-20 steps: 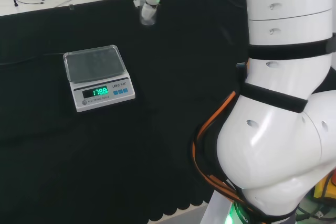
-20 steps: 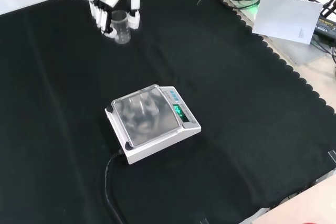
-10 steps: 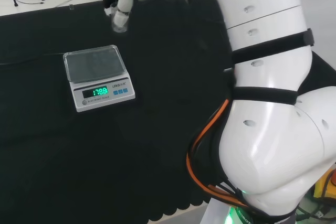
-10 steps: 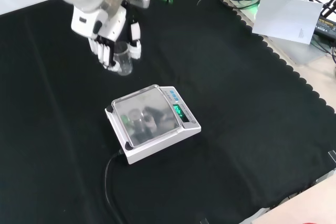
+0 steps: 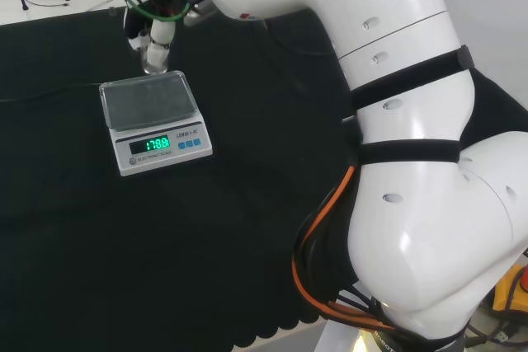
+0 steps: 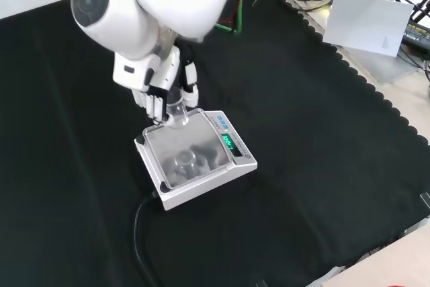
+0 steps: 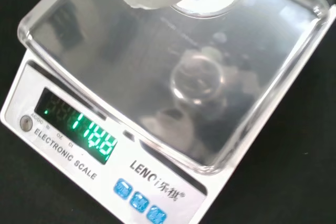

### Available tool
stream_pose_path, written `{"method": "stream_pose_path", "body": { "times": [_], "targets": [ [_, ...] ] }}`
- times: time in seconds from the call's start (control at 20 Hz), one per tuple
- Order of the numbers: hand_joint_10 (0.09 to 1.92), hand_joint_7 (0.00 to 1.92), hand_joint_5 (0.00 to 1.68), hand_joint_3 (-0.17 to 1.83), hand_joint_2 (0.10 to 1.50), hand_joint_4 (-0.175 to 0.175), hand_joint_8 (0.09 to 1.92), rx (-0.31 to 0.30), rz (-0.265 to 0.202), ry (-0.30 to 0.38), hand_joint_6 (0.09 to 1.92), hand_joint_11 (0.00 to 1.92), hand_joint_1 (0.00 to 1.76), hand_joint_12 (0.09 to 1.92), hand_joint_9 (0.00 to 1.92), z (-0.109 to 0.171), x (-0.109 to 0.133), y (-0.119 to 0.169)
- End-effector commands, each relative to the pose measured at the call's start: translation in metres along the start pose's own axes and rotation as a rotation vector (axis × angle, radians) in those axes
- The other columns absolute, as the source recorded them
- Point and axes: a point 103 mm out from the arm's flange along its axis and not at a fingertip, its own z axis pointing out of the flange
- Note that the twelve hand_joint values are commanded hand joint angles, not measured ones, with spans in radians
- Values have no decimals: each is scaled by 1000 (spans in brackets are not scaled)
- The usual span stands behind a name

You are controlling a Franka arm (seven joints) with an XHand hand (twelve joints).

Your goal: Put the beaker on the electronic balance.

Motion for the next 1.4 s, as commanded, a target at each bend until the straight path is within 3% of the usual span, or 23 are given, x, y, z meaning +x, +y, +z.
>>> {"method": "stream_pose_path", "body": {
  "times": [0.05,0.3,0.7,1.05,1.2,1.3,1.4],
  "targets": [
    [914,790,835,15,1185,-126,923,-22,-20,11,1238,911,1098,1006,1001,22,16,22],
    [914,793,836,15,1185,-127,925,-33,-7,21,1238,909,1099,1006,1001,39,15,37],
    [916,801,837,14,1184,-129,927,13,10,-63,1236,909,1100,1007,1001,53,14,54],
    [917,803,839,14,1183,-129,926,7,10,-26,1233,911,1101,1009,1001,50,7,47],
    [907,795,850,11,1178,-103,915,12,5,3,1216,913,1092,1021,996,50,4,44],
    [838,760,809,-59,1151,-40,866,32,-6,32,1143,824,1064,1088,986,52,3,44],
    [772,710,705,-143,1085,-18,823,40,-10,42,1036,704,1015,1174,951,54,3,44]
  ]
}}
